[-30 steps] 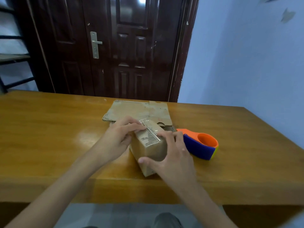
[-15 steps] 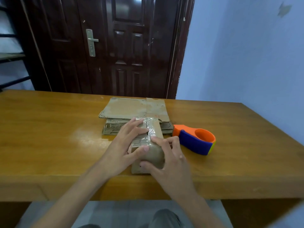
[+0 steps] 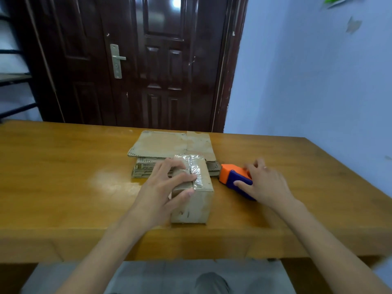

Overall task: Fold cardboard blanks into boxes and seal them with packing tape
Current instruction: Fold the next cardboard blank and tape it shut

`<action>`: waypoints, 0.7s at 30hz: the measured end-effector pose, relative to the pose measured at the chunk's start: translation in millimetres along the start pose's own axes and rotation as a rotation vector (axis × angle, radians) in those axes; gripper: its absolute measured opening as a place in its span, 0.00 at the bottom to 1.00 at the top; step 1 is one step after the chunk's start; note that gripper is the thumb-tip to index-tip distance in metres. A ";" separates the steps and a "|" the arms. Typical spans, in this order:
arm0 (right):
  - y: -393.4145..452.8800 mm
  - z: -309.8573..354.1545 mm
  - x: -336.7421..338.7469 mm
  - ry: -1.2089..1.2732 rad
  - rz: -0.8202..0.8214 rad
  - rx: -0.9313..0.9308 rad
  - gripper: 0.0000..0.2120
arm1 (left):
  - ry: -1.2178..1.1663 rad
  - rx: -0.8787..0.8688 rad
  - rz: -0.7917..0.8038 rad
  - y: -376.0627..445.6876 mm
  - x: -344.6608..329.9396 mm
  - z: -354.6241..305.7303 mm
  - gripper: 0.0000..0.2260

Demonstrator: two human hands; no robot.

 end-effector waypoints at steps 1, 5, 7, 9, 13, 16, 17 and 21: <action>-3.7 1.4 -1.4 -0.037 -0.023 0.008 0.31 | 0.019 -0.007 -0.009 -0.2 -0.3 -1.1 0.18; -18.9 8.1 -1.3 -0.046 -0.095 -0.009 0.29 | 0.037 0.016 -0.022 -2.5 1.6 -3.3 0.18; -21.5 13.7 4.0 -0.046 -0.069 -0.008 0.29 | 0.105 0.005 -0.028 -3.2 4.7 -7.4 0.18; -24.9 13.2 4.2 -0.022 -0.068 0.000 0.29 | 0.180 -0.018 -0.020 -1.2 7.6 -13.9 0.17; -38.6 -9.1 12.5 0.451 -0.243 -0.012 0.19 | 0.145 -0.009 0.028 2.9 10.4 -21.3 0.18; -51.9 -14.6 46.6 0.786 -0.357 0.029 0.08 | 0.051 0.050 0.052 2.3 8.6 -23.0 0.20; -54.6 -13.1 60.2 0.892 -0.374 0.053 0.07 | 0.035 0.063 0.051 1.6 6.8 -23.6 0.20; -47.2 4.4 96.8 1.207 -0.388 0.143 0.15 | -0.090 0.167 0.051 0.2 -0.2 -19.6 0.16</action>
Point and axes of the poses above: each hand's wrist, its own y-axis towards the middle knuckle, its own x-axis out of the back of the hand, z = x × y, the point moved 4 cm from there along y, towards the middle knuckle, and after that the axes turned 12 degrees about x, right-handed, at the moved point
